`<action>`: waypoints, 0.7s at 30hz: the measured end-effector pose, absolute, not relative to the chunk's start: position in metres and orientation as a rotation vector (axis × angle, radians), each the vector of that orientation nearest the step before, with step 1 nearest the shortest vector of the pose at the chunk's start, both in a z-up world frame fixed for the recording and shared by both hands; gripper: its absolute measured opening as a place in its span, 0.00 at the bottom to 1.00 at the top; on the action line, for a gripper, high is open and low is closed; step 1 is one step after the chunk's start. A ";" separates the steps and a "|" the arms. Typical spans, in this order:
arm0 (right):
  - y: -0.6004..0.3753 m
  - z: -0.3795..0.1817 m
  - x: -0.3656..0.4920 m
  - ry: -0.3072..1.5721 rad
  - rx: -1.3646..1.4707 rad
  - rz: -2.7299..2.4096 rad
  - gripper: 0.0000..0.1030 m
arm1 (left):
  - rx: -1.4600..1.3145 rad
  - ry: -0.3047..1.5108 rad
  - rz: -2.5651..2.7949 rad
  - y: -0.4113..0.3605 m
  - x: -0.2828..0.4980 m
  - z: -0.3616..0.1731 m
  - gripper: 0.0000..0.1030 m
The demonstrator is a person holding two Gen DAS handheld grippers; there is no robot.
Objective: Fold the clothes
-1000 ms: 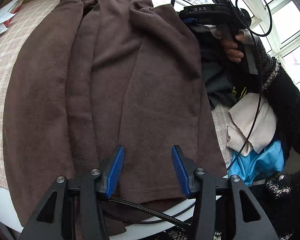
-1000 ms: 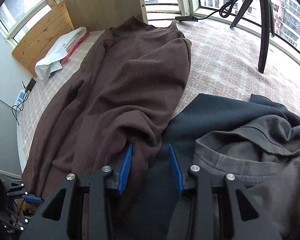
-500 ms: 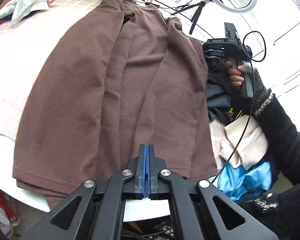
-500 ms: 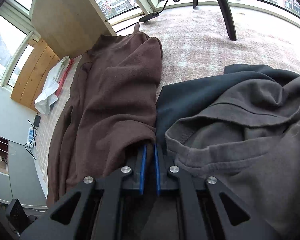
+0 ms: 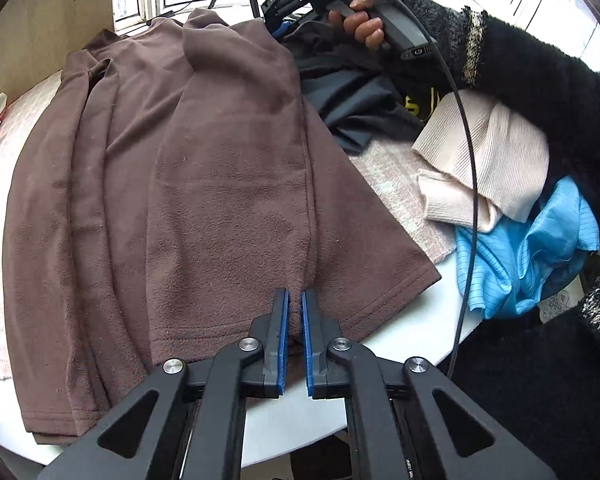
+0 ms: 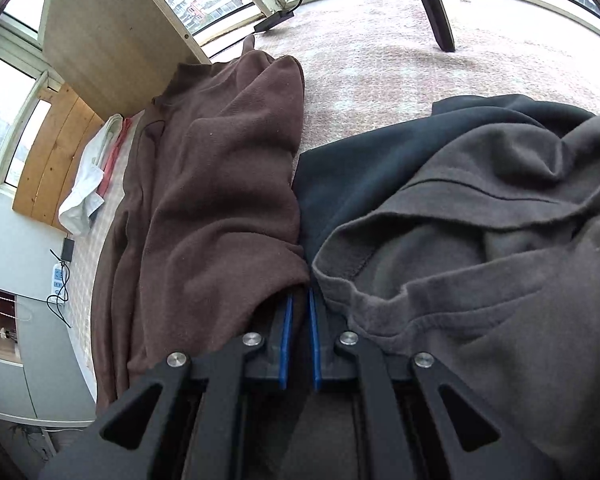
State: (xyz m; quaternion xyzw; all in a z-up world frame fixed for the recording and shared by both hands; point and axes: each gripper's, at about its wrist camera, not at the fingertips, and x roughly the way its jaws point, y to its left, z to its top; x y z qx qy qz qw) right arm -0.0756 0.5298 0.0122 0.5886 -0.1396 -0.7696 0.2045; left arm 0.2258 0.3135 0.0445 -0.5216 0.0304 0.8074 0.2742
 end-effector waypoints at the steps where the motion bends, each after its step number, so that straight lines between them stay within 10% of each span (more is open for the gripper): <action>1: 0.531 0.012 -0.076 -0.399 1.643 -2.144 0.07 | -1.371 -0.002 2.160 0.308 0.228 0.054 0.05; 21: 0.533 0.011 -0.076 -0.411 1.630 -2.144 0.07 | -1.558 -0.291 2.170 0.285 0.099 0.028 0.35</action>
